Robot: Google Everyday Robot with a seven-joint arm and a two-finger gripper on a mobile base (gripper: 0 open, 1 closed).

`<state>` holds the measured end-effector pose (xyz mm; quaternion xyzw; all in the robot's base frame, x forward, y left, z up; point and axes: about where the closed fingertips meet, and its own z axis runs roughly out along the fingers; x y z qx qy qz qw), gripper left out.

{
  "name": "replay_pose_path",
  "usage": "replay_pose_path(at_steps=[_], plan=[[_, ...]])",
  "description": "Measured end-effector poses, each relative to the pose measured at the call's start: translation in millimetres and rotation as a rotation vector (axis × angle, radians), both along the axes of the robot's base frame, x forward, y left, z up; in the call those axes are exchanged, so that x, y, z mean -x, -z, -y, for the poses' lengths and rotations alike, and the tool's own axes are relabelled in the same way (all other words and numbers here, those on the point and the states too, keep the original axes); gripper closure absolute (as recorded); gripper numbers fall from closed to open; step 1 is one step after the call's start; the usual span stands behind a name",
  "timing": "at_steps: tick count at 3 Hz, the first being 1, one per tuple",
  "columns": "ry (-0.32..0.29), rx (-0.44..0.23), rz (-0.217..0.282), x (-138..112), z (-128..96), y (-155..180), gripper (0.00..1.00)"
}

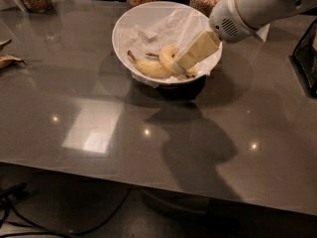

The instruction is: Pick banana from white bowl

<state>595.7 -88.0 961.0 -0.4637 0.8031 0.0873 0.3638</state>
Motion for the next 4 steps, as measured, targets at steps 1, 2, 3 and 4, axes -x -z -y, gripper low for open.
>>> replay_pose_path(at_steps=[1, 2, 3, 4], plan=[[0.028, -0.039, 0.033, -23, -16, 2, 0.02], [0.031, -0.061, 0.041, -44, -30, 6, 0.21], [0.03, -0.077, 0.021, -59, -39, 17, 0.38], [0.044, -0.087, -0.008, -69, -40, 33, 0.41]])
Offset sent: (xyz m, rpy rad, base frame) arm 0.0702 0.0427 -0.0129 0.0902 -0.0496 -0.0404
